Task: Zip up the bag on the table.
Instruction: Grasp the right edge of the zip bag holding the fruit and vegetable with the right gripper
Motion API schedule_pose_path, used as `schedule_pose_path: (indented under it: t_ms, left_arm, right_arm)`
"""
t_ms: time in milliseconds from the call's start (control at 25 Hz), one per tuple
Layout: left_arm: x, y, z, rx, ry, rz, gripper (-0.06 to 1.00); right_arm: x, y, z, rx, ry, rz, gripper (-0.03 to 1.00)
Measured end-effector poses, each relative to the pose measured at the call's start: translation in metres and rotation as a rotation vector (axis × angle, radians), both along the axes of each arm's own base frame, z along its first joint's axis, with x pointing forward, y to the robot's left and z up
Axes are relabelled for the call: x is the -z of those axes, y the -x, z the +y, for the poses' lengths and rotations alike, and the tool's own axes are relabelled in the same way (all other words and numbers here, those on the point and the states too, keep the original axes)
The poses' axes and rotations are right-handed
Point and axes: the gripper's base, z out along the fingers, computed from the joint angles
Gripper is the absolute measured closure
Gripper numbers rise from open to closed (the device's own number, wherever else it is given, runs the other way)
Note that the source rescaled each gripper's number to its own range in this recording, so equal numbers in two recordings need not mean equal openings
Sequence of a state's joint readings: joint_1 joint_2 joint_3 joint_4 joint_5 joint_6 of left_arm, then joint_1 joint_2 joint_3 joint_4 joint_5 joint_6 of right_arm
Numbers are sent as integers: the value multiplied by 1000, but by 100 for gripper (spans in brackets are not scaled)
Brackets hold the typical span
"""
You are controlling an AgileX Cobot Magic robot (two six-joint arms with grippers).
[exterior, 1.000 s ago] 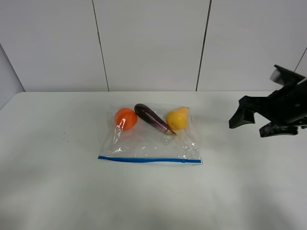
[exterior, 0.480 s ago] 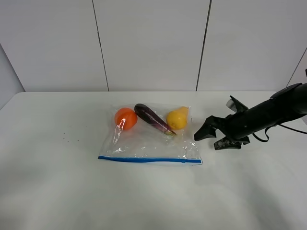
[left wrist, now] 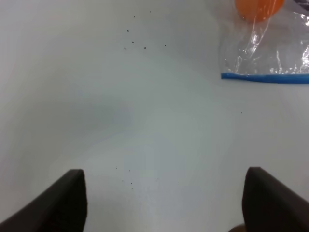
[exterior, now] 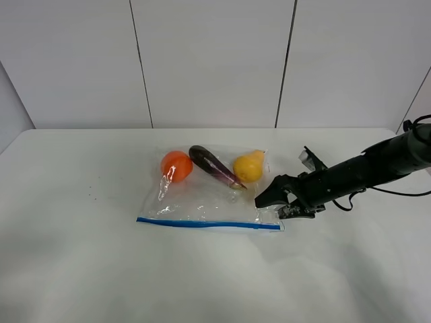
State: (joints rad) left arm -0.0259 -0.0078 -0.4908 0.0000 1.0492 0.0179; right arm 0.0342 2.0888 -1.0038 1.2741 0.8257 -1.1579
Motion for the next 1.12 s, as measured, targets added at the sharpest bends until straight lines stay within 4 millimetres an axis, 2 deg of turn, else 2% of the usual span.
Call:
schedule_pose_path:
  t_ms: [120,440,560,680,840,920,1000,1080,1120]
  left_arm:
    - [0,0,0,0,0,0,-1]
    - [0,0,0,0,0,0,-1]
    - [0,0,0,0,0,0,-1]
    - [0,0,0,0,0,0,-1]
    - [0,0,0,0,0,0,-1]
    - [0,0,0,0,0,0,-1]
    - [0,0,0,0,0,0,-1]
    - [0,0,0,0,0,0,-1]
    - [0,0,0,0,0,0,-1]
  right_arm:
    - [7,0,3,2,1,9,-2]
    - [8,-1,3,-14,2,-12,-2]
    - [9,-1,2,-12,8,-15,5]
    - [12,-1,2,-12,18,-12,18]
    - [13,0,1,-17,37,-5,30]
    - [14,0,0,-17,41,-5,41]
    - [14,0,0,-20,43,-4,56]
    - [14,0,0,-21,44,-4,83]
    - [14,0,0,-20,43,-4,93]
